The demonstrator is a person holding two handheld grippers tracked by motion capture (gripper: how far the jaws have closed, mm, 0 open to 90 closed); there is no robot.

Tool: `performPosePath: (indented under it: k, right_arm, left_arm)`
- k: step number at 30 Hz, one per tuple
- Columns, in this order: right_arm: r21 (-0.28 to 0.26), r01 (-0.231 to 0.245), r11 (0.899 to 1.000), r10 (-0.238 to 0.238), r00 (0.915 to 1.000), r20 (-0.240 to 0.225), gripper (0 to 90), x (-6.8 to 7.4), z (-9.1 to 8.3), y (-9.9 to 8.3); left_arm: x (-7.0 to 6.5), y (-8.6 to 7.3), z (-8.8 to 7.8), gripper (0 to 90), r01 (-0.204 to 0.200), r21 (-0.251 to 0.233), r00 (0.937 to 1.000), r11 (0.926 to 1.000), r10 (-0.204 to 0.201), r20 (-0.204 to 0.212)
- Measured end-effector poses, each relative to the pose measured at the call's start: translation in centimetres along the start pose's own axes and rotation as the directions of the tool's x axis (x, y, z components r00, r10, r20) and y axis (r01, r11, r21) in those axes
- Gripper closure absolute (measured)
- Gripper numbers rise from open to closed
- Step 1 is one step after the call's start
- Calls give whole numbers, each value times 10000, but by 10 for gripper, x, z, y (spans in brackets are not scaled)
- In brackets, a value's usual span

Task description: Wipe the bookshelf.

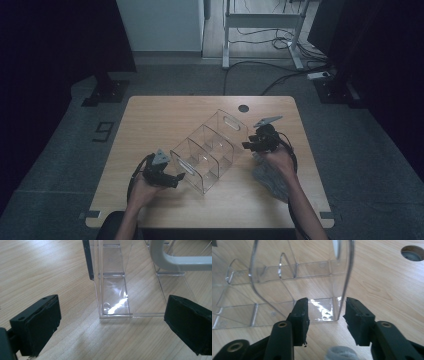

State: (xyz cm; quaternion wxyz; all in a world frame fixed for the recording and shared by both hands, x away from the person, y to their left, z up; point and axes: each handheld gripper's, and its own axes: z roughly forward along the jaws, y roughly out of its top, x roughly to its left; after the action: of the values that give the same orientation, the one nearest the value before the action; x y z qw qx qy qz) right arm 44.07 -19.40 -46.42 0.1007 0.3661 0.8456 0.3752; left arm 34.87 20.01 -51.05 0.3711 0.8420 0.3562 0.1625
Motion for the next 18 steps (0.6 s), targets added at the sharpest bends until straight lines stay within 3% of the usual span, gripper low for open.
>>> performPosePath:
  k: [4, 18]
  right_arm:
    - [-239, -26, 9997, 17, 9994, -348, 517, -3, 6, 1]
    - [239, 223, 9995, -219, 9996, -159, 543, 5, 6, -6]
  left_arm:
    - [1, 1, 1, 0, -71, 90, 9999, 9999, 72, -71]
    - [19, 2, 6, 0, 287, 280, 9978, 9992, -270, -607]
